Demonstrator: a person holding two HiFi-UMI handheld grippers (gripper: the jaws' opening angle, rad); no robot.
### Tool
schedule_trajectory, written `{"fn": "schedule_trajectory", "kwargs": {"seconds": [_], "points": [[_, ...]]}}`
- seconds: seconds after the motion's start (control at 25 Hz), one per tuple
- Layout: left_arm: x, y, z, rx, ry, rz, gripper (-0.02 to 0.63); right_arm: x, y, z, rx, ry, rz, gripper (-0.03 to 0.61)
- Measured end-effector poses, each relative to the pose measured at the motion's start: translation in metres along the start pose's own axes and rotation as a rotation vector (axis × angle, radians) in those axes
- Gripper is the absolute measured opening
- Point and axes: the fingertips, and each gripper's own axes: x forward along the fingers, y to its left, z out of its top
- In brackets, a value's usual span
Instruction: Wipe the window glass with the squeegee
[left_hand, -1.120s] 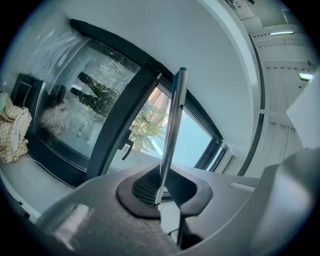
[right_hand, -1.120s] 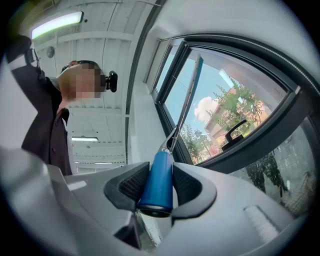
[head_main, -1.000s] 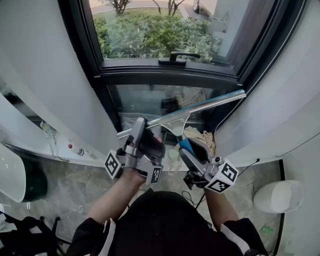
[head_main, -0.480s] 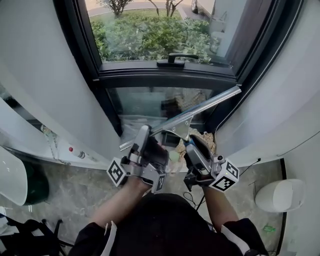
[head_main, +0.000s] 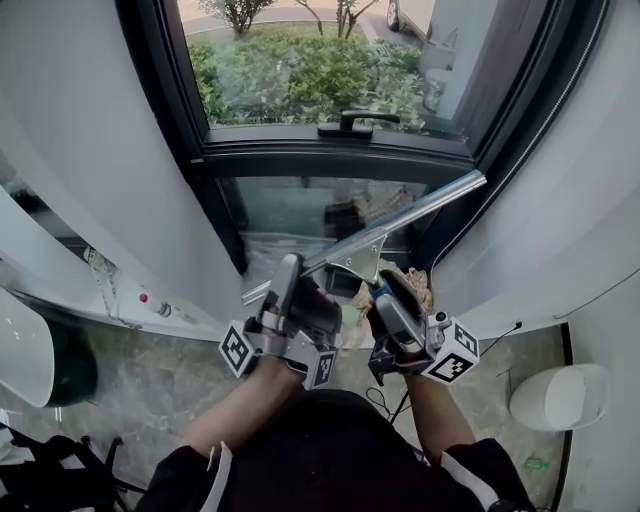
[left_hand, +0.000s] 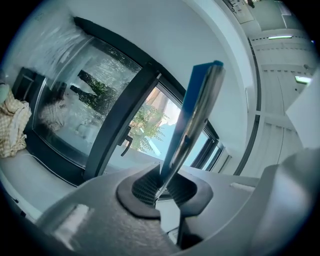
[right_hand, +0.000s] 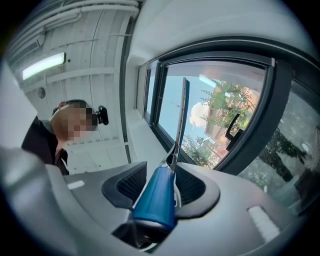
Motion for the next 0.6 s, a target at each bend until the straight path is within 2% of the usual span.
{"fn": "schedule_trajectory", "kwargs": {"seconds": [0.16, 0.36, 0.6], "points": [[0.0019, -0.0059, -0.0030, -0.001, 0.018, -0.022, 0.020, -0.0001, 0.0010, -0.0073, -0.019, 0.043, -0.001, 0.181], [-0.0002, -0.0045, -0.0054, -0.001, 0.025, -0.016, 0.023, -0.0030, 0.0030, -0.0093, -0.003, 0.050, 0.006, 0.126], [-0.0001, -0.0083, -0.0077, 0.006, 0.047, -0.017, 0.023, -0.0030, 0.0060, -0.0100, 0.033, 0.044, 0.009, 0.132]]}}
